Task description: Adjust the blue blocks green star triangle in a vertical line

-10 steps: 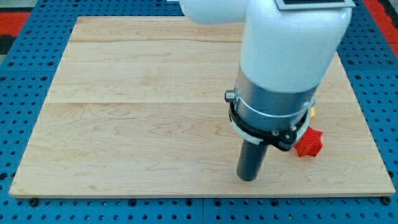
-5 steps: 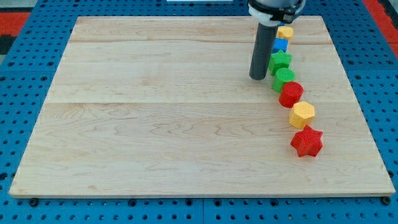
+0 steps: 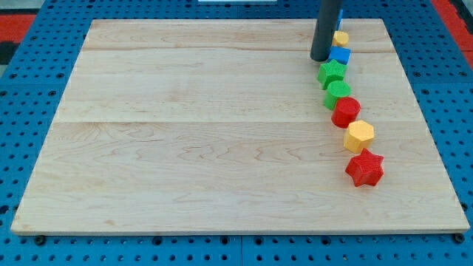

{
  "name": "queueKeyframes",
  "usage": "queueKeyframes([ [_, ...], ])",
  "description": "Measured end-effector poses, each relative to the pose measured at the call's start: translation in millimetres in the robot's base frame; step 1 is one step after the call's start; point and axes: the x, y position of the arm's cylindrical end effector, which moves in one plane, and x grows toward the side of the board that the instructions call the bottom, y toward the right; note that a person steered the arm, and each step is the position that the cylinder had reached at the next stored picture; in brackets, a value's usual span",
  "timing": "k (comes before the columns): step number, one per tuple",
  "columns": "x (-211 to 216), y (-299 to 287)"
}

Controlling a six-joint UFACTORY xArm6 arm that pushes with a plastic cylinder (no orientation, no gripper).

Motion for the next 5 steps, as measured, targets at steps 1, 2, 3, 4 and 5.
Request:
queueKeyframes([
  [1, 7, 11],
  [2, -18, 4],
  [3, -27, -12],
  [4, -16, -33],
  [5, 1, -39],
])
